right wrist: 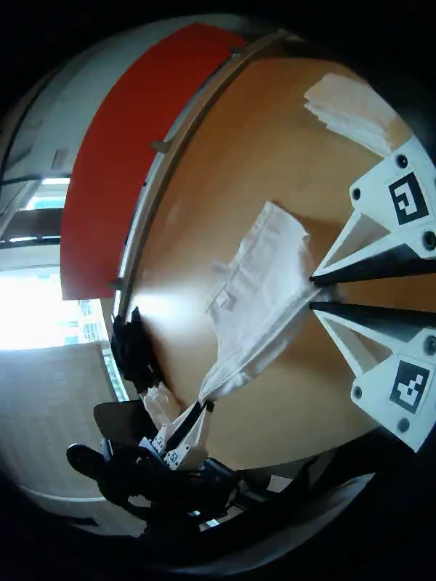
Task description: Fold towel
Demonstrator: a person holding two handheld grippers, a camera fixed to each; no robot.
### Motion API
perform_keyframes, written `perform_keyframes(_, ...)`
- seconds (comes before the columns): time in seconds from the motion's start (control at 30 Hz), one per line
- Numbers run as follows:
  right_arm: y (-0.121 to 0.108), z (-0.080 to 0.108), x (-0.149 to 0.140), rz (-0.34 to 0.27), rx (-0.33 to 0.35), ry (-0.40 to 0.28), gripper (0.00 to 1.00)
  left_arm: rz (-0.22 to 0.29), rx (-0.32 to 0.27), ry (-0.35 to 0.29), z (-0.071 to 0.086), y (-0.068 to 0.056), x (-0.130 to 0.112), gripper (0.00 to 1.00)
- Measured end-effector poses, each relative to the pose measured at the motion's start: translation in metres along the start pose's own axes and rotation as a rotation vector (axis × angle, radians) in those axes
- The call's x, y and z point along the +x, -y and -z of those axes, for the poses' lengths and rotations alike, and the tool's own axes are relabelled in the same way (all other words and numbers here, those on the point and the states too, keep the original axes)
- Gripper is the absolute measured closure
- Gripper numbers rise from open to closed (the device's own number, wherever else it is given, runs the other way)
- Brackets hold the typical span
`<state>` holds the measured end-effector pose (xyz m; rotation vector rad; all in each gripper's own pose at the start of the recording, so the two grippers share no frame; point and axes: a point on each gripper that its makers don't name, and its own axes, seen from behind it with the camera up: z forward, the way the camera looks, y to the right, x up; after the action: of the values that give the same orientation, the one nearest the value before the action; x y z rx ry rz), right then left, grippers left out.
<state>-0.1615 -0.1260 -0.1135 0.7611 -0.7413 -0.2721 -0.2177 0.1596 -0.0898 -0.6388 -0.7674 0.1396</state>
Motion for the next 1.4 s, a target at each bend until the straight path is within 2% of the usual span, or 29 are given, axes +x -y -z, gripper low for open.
perform_keyframes(0.27, 0.005, 0.012, 0.006, 0.007, 0.013, -0.003, 0.82, 0.007, -0.005, -0.002, 0.013, -0.006, 0.003, 0.79)
perform_keyframes(0.63, 0.009, 0.017, 0.006, 0.022, 0.025, 0.007, 0.82, 0.013, -0.01, 0.006, 0.018, -0.01, 0.001, 0.79)
perform_keyframes(1.07, 0.006, 0.01, 0.001, 0.02, 0.023, 0.02, 0.82, 0.028, -0.005, 0.008, 0.011, -0.008, 0.002, 0.79)
perform_keyframes(1.4, -0.008, -0.006, 0.001, 0.028, 0.009, 0.044, 0.82, 0.029, 0.013, 0.002, -0.01, 0.004, 0.012, 0.79)
